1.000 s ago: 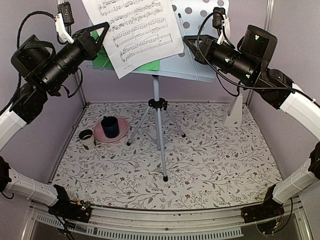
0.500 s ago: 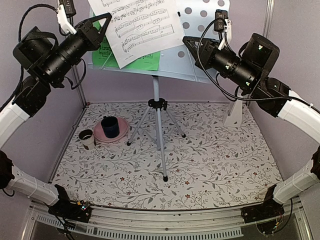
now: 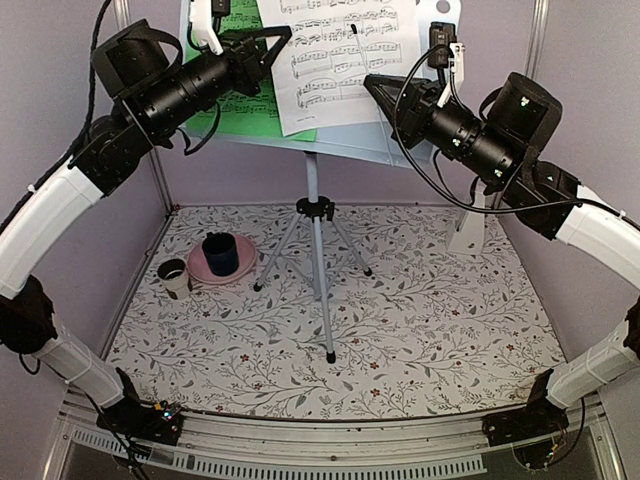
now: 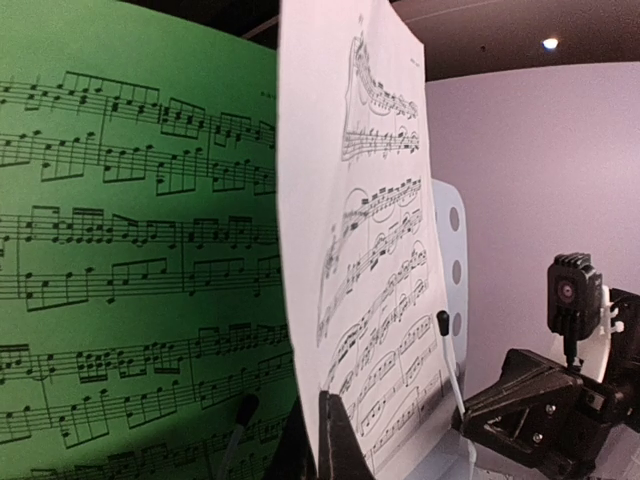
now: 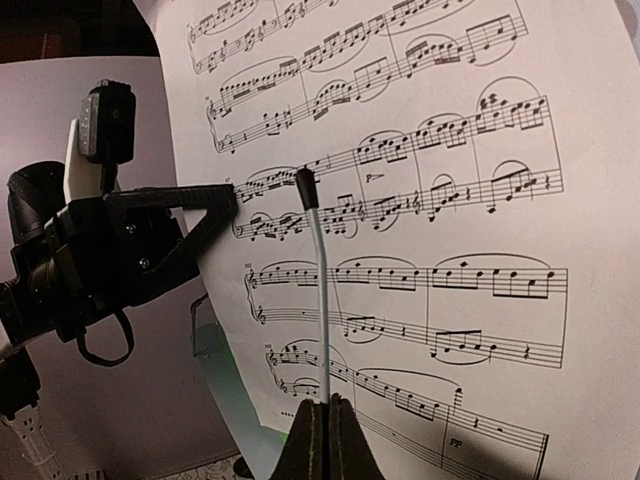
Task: Set up the instrument practice props
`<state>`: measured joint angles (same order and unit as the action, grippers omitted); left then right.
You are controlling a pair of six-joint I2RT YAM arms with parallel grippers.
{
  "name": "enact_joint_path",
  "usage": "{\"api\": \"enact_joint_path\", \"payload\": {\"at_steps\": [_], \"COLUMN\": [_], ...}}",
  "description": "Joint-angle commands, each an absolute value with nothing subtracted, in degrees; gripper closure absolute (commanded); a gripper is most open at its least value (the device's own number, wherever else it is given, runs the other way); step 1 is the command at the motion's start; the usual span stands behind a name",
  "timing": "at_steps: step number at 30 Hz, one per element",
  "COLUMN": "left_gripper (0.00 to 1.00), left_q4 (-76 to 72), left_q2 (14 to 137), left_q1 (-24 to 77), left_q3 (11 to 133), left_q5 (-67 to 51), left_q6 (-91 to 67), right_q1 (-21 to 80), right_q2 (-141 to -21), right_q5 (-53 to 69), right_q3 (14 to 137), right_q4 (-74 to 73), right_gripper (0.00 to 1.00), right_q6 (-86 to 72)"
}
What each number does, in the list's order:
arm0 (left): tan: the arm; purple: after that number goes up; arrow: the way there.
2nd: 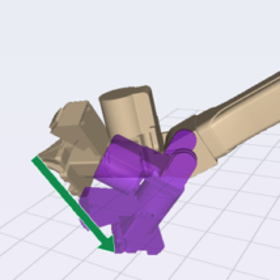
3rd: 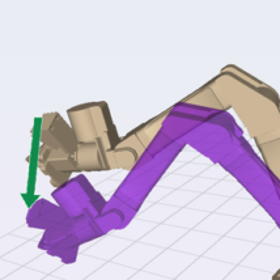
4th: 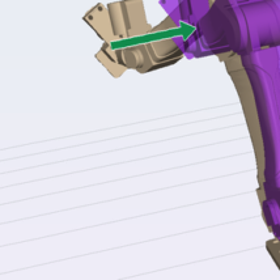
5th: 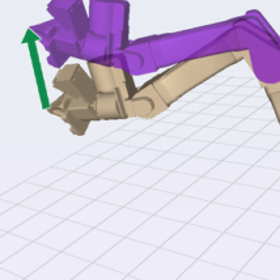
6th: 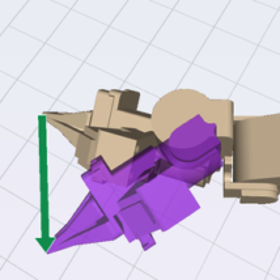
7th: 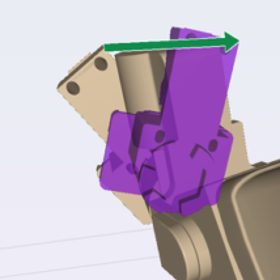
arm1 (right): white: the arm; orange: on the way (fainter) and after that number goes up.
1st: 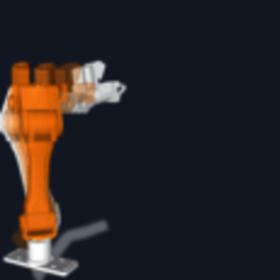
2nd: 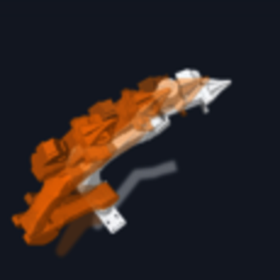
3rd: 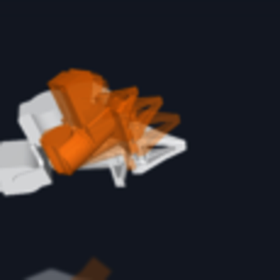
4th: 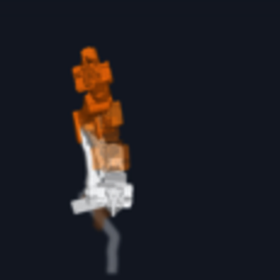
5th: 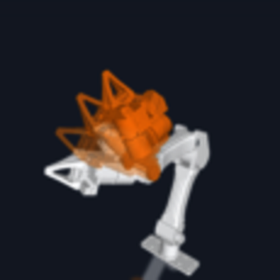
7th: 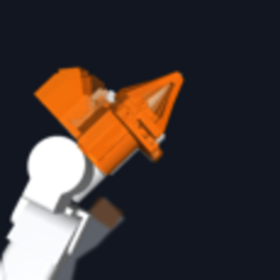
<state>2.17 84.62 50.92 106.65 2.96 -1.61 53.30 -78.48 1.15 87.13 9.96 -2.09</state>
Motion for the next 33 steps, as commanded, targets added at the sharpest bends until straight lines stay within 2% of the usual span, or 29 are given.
{"api": "enact_joint_path", "payload": {"at_steps": [1,10,33], "left_gripper": [1.0,1.0,1.0], "left_q4": [5.7,16.9,27.1], "left_q2": [87.6,96.1,102.5], "left_q1": [50.3,50.0,49.3], "left_q3": [112.0,126.2,136.7], "left_q5": [-1.1,-4.8,-9.5], "left_q6": [2.7,7.1,12.6], "right_q1": [53.8,53.7,53.7], "right_q2": [-77.0,-76.5,-76.9], "right_q5": [4.8,5.8,7.0], "right_q3": [85.7,84.6,83.7], "right_q4": [9.9,10.0,10.0], "right_gripper": [1.0,1.0,1.0], "right_q6": [-0.6,1.3,3.6]}}
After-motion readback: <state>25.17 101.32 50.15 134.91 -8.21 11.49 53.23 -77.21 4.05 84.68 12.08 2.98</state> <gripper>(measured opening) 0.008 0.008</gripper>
